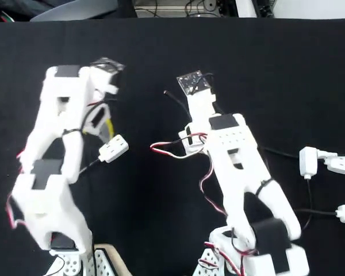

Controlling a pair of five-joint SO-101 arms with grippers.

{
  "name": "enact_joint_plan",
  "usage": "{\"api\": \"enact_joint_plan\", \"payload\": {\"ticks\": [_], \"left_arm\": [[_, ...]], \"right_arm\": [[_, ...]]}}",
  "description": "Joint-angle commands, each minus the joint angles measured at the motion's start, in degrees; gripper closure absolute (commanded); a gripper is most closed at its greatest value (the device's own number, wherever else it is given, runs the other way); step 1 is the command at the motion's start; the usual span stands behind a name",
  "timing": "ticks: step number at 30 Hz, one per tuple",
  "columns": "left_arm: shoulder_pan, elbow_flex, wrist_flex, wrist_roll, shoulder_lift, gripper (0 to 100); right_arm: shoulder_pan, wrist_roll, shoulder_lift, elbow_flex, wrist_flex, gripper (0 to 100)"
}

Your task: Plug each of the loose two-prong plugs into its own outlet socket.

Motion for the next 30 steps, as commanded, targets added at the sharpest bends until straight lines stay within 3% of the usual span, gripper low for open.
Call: {"api": "enact_joint_plan", "payload": {"ticks": [1,7,10,14,26,30], "left_arm": [[-6.46,19.74,-11.08,2.99,-15.56,77],[-18.95,52.62,-28.92,3.34,-38.86,76],[-25.1,65.27,-33.67,2.81,-51.43,76],[-26.77,77.85,-34.29,-1.49,-65.49,77],[-26.95,97.71,-34.2,-1.76,-100.66,77],[-26.33,101.49,-29.01,-1.67,-113.05,77]], "right_arm": [[-3.43,1.23,-6.29,-2.95,3.52,98.6],[-14.59,2.02,-10.51,-2.86,8.53,98.6],[-18.99,2.02,-7.43,-7.43,10.99,98.6],[-21.98,2.02,2.07,-17.98,15.91,98.6],[-23.65,2.11,27.3,-54.37,31.3,98.7],[-23.65,2.11,33.8,-64.31,37.45,98.7]]}}
